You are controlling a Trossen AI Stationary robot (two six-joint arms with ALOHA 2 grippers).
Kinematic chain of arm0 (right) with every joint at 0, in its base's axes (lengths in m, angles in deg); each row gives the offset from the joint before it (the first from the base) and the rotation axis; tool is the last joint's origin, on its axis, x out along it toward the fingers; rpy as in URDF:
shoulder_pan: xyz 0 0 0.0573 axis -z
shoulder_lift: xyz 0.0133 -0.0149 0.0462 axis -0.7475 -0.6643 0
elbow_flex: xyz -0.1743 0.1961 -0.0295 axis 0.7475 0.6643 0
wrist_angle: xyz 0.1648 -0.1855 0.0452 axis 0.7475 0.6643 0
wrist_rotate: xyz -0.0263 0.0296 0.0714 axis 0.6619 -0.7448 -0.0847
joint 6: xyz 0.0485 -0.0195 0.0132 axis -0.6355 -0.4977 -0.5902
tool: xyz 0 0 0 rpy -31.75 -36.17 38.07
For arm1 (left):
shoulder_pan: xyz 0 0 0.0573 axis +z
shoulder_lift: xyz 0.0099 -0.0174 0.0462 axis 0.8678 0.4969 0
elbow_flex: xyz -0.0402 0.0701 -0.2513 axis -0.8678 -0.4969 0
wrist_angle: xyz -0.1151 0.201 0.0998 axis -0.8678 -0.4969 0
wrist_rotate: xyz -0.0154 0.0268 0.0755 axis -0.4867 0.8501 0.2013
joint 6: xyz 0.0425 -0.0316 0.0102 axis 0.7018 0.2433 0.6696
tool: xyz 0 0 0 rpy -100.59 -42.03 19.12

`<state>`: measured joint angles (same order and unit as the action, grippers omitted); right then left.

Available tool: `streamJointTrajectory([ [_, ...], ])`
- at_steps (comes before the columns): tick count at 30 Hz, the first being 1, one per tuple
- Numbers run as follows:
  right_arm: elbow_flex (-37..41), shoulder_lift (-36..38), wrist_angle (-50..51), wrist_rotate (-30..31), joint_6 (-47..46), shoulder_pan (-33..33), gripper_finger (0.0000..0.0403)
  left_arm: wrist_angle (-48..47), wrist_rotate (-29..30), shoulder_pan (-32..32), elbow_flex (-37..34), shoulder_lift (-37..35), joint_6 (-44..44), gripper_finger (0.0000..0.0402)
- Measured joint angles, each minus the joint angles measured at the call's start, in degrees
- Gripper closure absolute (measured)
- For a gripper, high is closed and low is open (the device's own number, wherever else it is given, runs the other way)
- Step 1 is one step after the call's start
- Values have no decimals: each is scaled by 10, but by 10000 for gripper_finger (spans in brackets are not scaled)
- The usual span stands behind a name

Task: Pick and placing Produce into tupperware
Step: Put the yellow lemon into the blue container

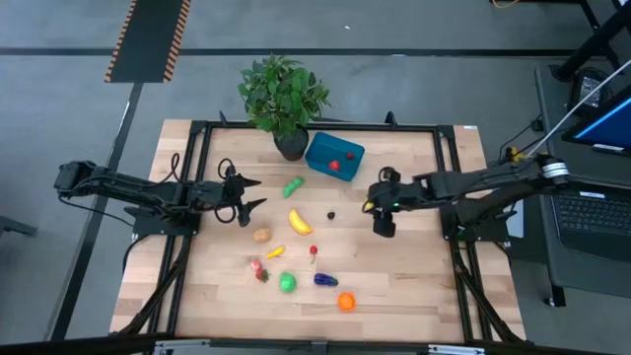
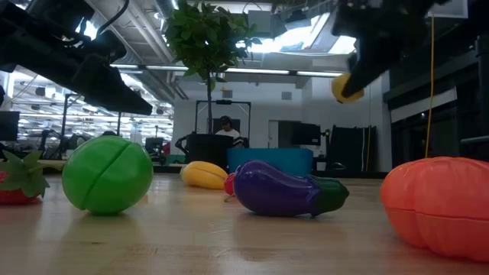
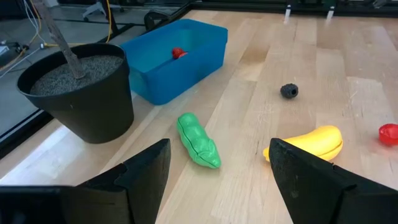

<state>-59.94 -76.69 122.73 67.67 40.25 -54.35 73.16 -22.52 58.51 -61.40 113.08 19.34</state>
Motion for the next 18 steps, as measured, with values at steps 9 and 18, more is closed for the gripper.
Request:
streamJointTrajectory([
  [9,170,152,-183,-5,26,15,183,23,0,0,0,0,0,137],
  [18,286,249,-325,-26,78,27,183,47,0,0,0,0,-2,137],
])
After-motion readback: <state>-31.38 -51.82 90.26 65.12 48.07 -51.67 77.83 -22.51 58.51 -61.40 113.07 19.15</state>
